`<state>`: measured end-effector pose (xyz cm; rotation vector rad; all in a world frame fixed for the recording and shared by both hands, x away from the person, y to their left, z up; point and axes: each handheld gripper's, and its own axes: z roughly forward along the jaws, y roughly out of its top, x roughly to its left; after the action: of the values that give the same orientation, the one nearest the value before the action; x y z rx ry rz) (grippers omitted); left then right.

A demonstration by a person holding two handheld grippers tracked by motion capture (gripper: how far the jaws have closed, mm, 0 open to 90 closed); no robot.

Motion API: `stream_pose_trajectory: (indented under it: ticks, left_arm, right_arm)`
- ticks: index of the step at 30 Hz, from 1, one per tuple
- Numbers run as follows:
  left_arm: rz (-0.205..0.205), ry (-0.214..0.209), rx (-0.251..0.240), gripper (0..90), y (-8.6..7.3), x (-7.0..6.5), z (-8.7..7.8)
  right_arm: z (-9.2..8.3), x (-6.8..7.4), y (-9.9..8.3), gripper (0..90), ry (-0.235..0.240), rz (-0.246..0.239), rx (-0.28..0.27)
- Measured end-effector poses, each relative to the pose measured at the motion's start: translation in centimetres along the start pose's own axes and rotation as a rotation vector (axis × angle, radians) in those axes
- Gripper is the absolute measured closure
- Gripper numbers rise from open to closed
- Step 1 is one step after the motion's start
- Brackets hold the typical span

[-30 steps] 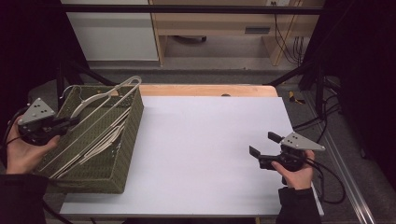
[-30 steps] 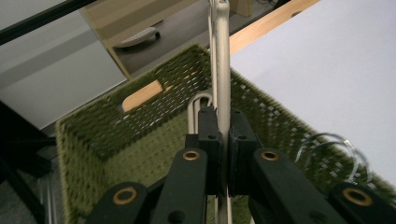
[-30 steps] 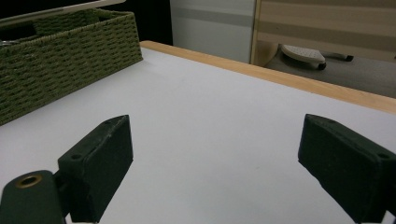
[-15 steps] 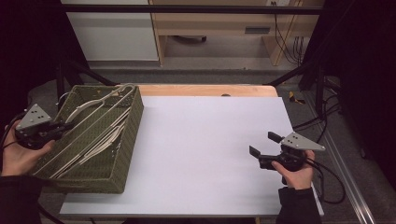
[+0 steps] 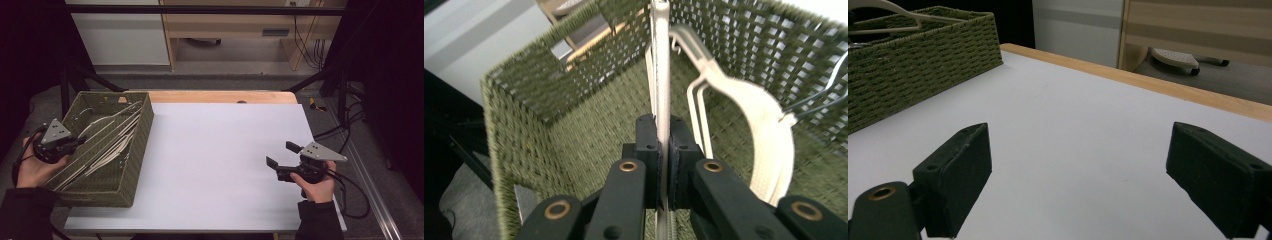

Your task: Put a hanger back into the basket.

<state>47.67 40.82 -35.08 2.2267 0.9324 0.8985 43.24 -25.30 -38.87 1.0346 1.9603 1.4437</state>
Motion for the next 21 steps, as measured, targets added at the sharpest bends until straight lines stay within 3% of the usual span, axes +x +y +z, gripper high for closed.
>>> stream_pose_trajectory:
  ticks: [5, 9, 12, 14, 17, 19, 20, 21]
  left_arm:
    - [-0.02, 0.002, 0.02, 86.1, -1.6, -0.2, 1.7]
    - [-0.058, -0.002, -0.008, 86.1, -3.0, -0.3, 2.6]
    - [-0.047, -0.014, -0.006, 86.0, -3.3, -0.3, 2.6]
    - [-0.015, -0.047, 0.016, 85.0, -3.0, -0.8, 2.6]
    - [0.0, -0.072, 0.04, 79.2, -2.9, -1.1, 2.7]
    - [-0.012, -0.103, 0.049, 77.9, -3.0, -1.4, 2.8]
    - [-0.05, -0.134, 0.048, 73.3, -3.0, -1.8, 3.1]
    - [-0.058, -0.146, 0.058, 69.8, -3.0, -1.9, 3.1]
  right_arm:
    - [0.0, 0.0, 0.0, 11.4, 0.0, 0.0, -0.001]
    - [0.1, 0.0, -0.1, 11.5, 0.002, 0.003, 0.0]
    - [0.2, 0.1, -0.1, 11.5, 0.001, 0.004, 0.001]
    - [0.2, 0.1, -0.1, 11.6, 0.001, 0.003, 0.002]
    - [0.3, 0.2, -0.1, 11.7, 0.002, 0.003, 0.004]
    - [0.3, 0.2, -0.1, 11.7, 0.003, 0.0, 0.003]
    - [0.3, 0.2, -0.1, 11.9, 0.005, 0.002, 0.004]
    - [0.3, 0.2, -0.1, 11.8, 0.006, 0.003, 0.005]
